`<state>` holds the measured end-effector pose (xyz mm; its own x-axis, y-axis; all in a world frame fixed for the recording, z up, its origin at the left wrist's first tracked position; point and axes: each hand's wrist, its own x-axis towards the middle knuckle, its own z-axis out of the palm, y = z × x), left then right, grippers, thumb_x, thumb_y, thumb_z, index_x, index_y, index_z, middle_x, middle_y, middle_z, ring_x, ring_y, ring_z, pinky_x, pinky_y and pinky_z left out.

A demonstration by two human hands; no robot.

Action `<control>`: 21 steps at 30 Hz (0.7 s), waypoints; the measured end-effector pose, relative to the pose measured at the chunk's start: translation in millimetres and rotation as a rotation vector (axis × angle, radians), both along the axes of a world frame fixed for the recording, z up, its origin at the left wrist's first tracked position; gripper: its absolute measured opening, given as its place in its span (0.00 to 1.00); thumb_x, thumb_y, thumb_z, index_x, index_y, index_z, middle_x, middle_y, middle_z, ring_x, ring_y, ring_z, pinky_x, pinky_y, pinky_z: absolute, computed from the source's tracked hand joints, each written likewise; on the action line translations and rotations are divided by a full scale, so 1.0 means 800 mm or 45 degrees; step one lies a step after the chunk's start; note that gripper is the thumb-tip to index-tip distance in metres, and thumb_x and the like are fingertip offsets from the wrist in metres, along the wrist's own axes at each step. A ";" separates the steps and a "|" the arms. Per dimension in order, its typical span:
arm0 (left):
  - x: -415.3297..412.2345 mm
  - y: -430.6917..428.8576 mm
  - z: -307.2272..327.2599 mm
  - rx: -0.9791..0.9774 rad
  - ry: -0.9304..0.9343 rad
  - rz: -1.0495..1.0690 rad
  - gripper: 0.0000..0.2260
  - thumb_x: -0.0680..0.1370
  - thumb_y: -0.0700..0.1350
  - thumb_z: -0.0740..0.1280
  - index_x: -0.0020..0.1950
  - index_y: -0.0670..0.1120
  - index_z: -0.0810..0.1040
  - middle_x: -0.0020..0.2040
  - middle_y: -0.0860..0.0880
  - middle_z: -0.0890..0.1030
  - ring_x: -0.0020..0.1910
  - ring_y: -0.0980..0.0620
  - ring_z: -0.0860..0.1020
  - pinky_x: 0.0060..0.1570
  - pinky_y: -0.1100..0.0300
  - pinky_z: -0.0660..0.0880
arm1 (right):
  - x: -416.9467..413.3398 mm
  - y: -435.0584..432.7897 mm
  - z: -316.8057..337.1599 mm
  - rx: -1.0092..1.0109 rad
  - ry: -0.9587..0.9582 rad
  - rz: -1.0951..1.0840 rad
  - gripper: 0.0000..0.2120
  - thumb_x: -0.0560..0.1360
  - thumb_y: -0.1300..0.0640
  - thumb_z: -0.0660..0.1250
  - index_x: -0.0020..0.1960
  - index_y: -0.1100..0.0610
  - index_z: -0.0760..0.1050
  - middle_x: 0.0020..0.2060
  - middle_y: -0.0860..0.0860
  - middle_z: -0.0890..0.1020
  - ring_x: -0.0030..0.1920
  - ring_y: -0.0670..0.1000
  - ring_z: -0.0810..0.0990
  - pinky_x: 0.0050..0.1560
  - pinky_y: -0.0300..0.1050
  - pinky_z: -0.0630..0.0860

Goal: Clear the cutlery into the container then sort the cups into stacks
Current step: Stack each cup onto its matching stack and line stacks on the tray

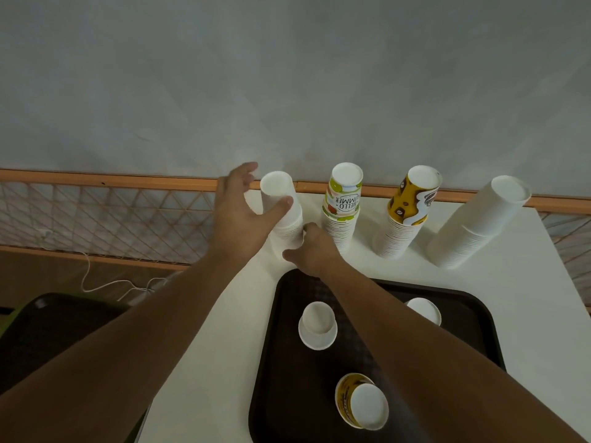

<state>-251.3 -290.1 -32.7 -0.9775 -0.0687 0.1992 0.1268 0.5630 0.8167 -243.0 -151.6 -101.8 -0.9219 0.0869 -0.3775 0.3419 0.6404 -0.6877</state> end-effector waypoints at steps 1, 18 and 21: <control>0.004 0.005 0.007 -0.021 0.095 0.027 0.34 0.71 0.56 0.79 0.73 0.52 0.70 0.66 0.51 0.72 0.64 0.55 0.73 0.63 0.59 0.74 | 0.005 0.006 0.008 0.010 0.020 -0.003 0.30 0.74 0.53 0.75 0.71 0.59 0.68 0.65 0.55 0.78 0.63 0.56 0.78 0.53 0.43 0.73; 0.027 0.188 0.072 -0.383 0.280 -0.692 0.17 0.80 0.47 0.70 0.69 0.51 0.76 0.66 0.53 0.74 0.62 0.56 0.76 0.59 0.62 0.75 | 0.102 0.196 0.131 -0.026 0.987 -0.667 0.03 0.75 0.60 0.69 0.48 0.55 0.76 0.41 0.48 0.80 0.41 0.45 0.78 0.42 0.30 0.72; 0.016 0.219 0.058 -0.635 0.184 -0.741 0.21 0.81 0.46 0.68 0.74 0.49 0.72 0.72 0.50 0.71 0.68 0.49 0.72 0.66 0.55 0.73 | 0.110 0.225 0.119 -0.052 0.761 -0.743 0.08 0.75 0.61 0.69 0.53 0.55 0.74 0.43 0.49 0.80 0.43 0.47 0.78 0.39 0.27 0.69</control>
<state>-238.6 -114.7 14.1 -0.7906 0.5787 0.2000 0.6005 0.6693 0.4376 -154.7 28.5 -6.3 -0.7791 0.6093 0.1475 0.1813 0.4442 -0.8774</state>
